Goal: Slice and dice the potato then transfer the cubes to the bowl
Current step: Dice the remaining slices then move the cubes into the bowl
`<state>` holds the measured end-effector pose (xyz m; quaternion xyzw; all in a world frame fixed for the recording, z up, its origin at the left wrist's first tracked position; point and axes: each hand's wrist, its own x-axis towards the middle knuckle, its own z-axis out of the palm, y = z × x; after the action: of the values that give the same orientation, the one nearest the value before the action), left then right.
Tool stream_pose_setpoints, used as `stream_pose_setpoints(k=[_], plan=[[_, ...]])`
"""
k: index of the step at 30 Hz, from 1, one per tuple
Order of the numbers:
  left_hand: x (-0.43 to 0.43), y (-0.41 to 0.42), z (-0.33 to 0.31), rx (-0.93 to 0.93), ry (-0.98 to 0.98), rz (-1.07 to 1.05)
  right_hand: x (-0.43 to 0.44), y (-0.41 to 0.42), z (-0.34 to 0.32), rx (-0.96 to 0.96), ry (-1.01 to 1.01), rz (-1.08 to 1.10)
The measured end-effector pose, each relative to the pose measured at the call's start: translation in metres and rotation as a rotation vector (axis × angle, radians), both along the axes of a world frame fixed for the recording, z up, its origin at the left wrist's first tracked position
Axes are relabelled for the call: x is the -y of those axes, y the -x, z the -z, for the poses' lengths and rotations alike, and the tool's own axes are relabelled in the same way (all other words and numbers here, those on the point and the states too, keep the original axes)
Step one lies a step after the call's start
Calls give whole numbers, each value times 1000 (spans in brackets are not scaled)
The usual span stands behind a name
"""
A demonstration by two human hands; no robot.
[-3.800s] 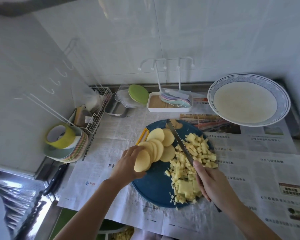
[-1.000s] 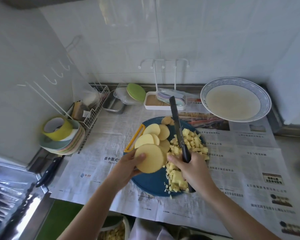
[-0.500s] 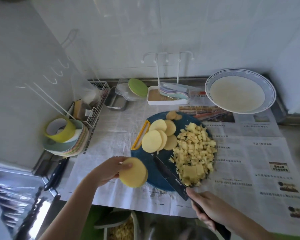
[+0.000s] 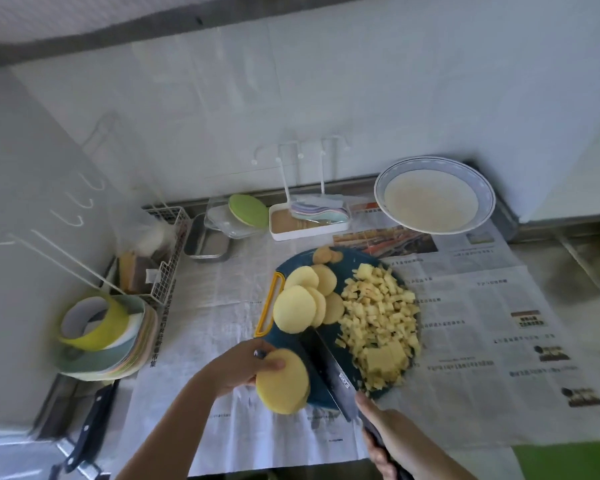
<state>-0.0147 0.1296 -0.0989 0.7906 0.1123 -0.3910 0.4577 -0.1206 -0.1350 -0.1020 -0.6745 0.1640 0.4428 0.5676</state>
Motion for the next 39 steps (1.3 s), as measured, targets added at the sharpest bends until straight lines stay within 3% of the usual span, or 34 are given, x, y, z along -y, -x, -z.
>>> stream_pose_setpoints(k=[5, 10, 16, 18, 22, 30, 39], plan=[[16, -11, -1, 122, -25, 162, 1, 12, -2, -70, 5, 291], [39, -20, 0, 348, -140, 305, 5, 13, -16, -74, -8, 341], [57, -32, -13, 635, -467, 103, 10, 9, -37, 40, -19, 393], [62, -42, -10, 594, -576, 126, 12, 5, -41, 89, 13, 403], [73, -53, 6, 469, -546, 211, 19, 3, -42, 133, 31, 429], [95, -61, 20, 558, -701, 166, 24, -1, -39, 112, 26, 430], [103, -88, 19, 578, -637, 190, 29, -7, -38, 174, 32, 379]])
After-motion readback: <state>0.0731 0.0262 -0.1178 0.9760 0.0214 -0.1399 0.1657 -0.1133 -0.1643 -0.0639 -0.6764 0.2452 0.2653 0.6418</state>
